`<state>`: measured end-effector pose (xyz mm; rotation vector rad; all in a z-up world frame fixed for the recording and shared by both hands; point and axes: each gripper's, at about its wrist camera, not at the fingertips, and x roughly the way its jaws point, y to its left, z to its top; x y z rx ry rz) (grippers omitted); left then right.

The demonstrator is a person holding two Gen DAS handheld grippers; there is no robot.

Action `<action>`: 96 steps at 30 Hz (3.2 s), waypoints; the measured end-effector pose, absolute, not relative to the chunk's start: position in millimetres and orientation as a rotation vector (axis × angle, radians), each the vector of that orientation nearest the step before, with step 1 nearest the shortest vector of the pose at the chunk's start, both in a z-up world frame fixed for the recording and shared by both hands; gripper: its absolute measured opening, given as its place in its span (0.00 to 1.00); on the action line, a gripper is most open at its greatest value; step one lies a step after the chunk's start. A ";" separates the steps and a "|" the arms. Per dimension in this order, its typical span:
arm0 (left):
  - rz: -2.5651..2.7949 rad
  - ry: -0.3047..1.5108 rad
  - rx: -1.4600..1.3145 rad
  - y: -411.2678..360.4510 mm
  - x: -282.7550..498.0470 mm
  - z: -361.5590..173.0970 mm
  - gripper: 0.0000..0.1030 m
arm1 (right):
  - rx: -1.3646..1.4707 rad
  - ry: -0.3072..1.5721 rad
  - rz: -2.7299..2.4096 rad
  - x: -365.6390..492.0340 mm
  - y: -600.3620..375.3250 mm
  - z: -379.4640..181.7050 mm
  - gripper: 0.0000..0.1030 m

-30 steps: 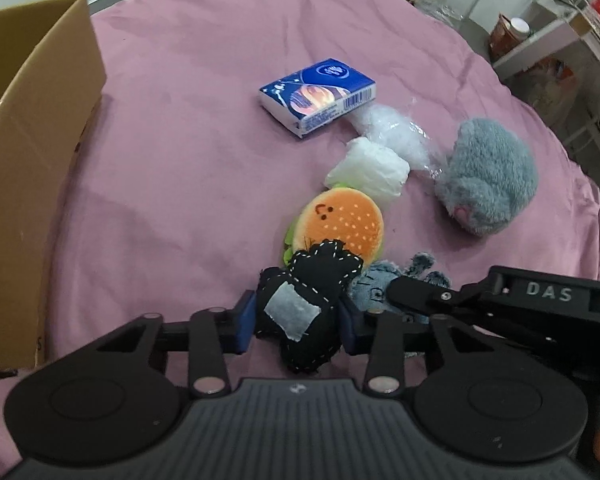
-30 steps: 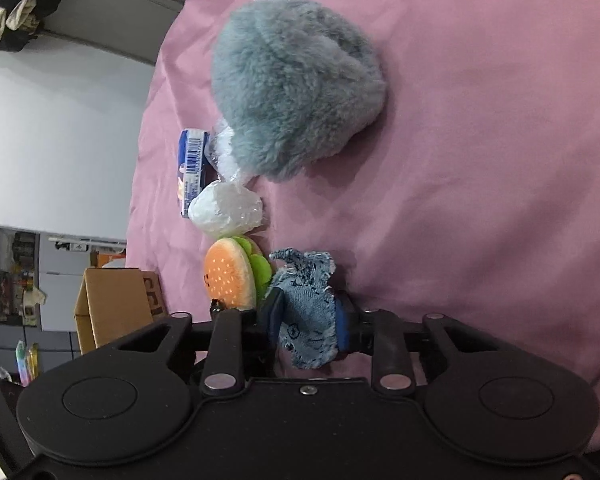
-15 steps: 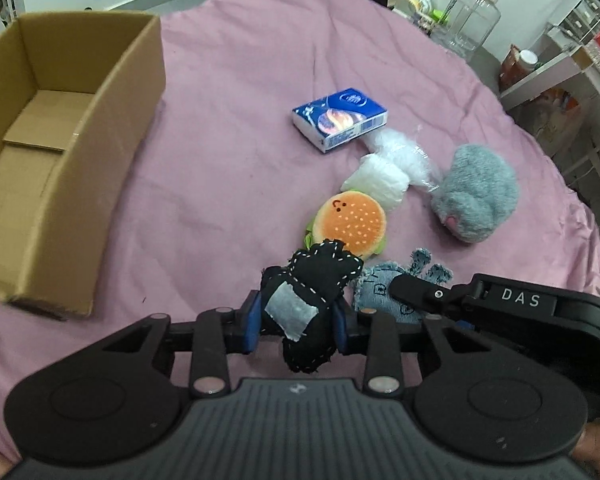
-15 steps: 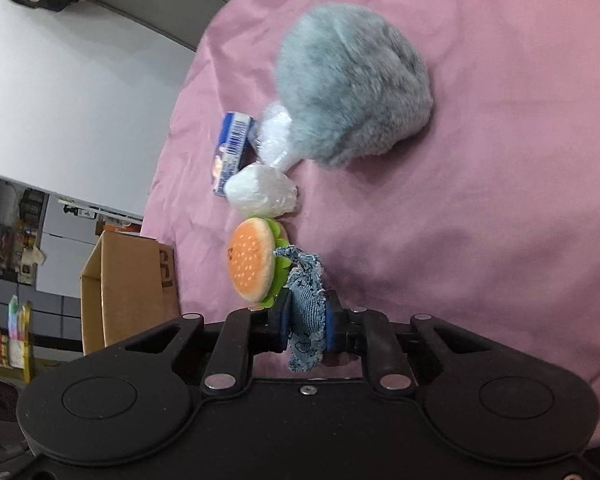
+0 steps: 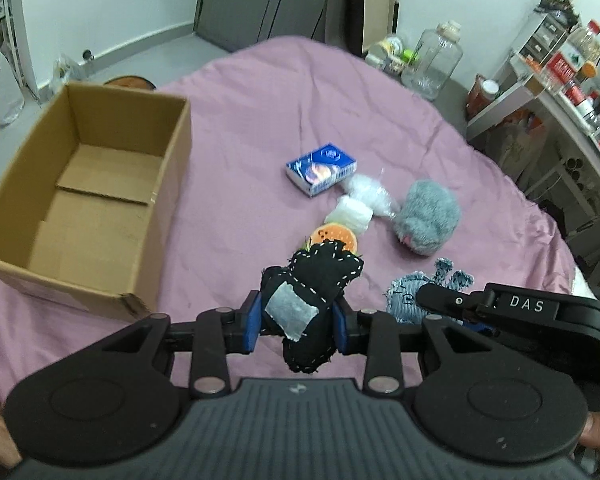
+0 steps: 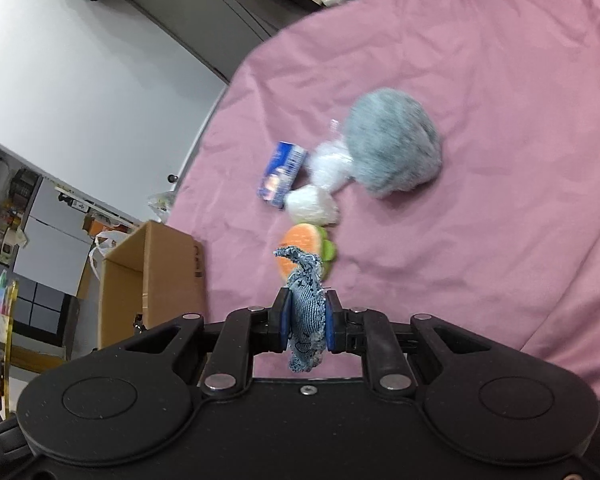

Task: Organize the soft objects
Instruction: 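Carry the black plush and fish plush over the cardboard box with both grippers, then open both grippers to drop the two plushes into the box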

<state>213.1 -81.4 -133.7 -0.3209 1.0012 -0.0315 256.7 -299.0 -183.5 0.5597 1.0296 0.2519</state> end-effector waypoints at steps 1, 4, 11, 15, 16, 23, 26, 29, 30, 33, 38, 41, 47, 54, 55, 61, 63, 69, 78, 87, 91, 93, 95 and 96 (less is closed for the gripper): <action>-0.023 0.987 -0.314 -79.7 209.0 -128.1 0.34 | 0.552 1.022 0.254 255.0 -295.4 -177.5 0.16; -0.024 0.958 -0.295 -74.8 200.4 -113.9 0.34 | 0.527 0.998 0.272 250.7 -283.1 -160.6 0.16; -0.006 0.899 -0.295 -48.6 188.1 -83.8 0.34 | 0.443 0.934 0.309 248.3 -253.9 -119.3 0.16; 0.009 0.888 -0.301 -31.7 183.4 -76.4 0.34 | 0.412 0.921 0.314 247.4 -240.2 -104.6 0.16; 0.014 0.884 -0.298 -28.2 182.7 -74.9 0.34 | 0.400 0.921 0.314 247.8 -236.5 -102.8 0.16; 0.031 0.872 -0.306 0.7 183.5 -70.2 0.34 | 0.359 0.914 0.325 252.9 -208.2 -94.3 0.16; 0.043 0.870 -0.315 15.0 186.2 -71.5 0.34 | 0.345 0.907 0.336 254.6 -193.7 -92.4 0.16; 0.056 0.864 -0.328 30.5 189.1 -74.3 0.34 | 0.332 0.906 0.345 258.3 -179.2 -90.7 0.16; 0.059 0.861 -0.334 36.3 190.5 -75.8 0.34 | 0.322 0.907 0.346 260.3 -173.1 -90.5 0.16; 0.067 0.856 -0.357 53.4 194.0 -80.3 0.34 | 0.303 0.907 0.350 265.6 -158.1 -90.0 0.16; 0.082 0.870 -0.397 79.5 203.7 -95.0 0.34 | 0.295 0.906 0.357 272.8 -134.4 -91.8 0.16; 0.090 0.881 -0.405 90.5 209.2 -105.8 0.34 | 0.291 0.913 0.359 278.7 -120.1 -95.9 0.16; 0.090 0.896 -0.447 109.4 224.0 -125.5 0.34 | 0.271 0.927 0.369 292.0 -94.0 -104.6 0.16; 0.119 0.912 -0.462 122.9 237.4 -143.1 0.35 | 0.249 0.956 0.392 308.0 -62.6 -119.0 0.16; 0.120 0.910 -0.466 124.0 237.9 -144.8 0.36 | 0.248 0.962 0.396 310.1 -58.3 -121.6 0.16; 0.134 0.886 -0.496 133.3 240.9 -152.2 0.37 | 0.250 0.994 0.414 320.9 -40.2 -133.3 0.17; 0.138 0.876 -0.504 134.3 242.9 -153.7 0.38 | 0.249 1.000 0.418 324.0 -34.7 -136.4 0.17; 0.166 0.835 -0.578 142.9 239.4 -155.4 0.57 | 0.245 1.015 0.431 329.0 -24.4 -145.9 0.17; 0.214 0.812 -0.610 154.0 226.9 -157.1 0.63 | 0.241 1.052 0.458 333.4 -11.6 -159.7 0.17; 0.280 0.821 -0.610 167.5 222.3 -157.9 0.63 | 0.296 1.101 0.521 331.3 -3.4 -164.4 0.47; 0.311 0.841 -0.612 168.3 223.3 -159.9 0.63 | 0.292 1.113 0.512 329.3 -7.9 -158.0 0.56; 0.319 0.854 -0.608 166.1 225.0 -159.4 0.66 | 0.277 1.122 0.502 326.7 -12.5 -151.2 0.56; 0.318 0.858 -0.597 165.2 224.8 -155.0 0.70 | 0.256 1.119 0.489 322.9 -17.9 -141.6 0.56; 0.324 0.855 -0.595 164.5 224.5 -150.8 0.72 | 0.246 1.115 0.483 320.9 -21.7 -135.9 0.56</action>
